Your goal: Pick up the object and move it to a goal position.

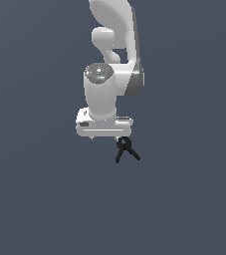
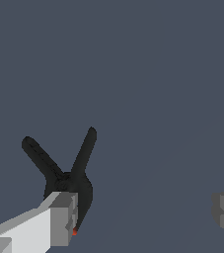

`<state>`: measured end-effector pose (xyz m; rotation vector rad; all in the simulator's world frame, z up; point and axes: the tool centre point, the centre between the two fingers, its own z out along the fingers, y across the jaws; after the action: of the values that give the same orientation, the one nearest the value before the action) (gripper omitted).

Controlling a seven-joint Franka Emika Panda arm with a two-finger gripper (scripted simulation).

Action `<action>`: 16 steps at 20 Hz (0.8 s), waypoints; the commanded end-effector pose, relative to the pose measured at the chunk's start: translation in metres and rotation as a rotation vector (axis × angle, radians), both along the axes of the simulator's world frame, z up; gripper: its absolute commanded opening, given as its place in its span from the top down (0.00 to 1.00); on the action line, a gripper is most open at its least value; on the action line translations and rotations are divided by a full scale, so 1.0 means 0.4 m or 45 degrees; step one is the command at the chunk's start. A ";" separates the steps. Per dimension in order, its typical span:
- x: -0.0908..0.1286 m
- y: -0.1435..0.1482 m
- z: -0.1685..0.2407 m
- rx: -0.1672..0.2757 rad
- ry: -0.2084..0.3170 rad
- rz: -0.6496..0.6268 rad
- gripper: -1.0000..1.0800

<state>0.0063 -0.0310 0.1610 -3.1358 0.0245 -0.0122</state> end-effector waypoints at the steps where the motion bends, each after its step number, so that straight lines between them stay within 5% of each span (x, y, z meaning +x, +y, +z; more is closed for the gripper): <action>1: -0.001 0.003 -0.003 0.000 0.000 0.002 0.04; 16: -0.071 0.183 -0.177 -0.008 0.007 0.140 0.04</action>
<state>-0.0179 0.0335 0.0984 -3.1395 -0.1263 -0.0026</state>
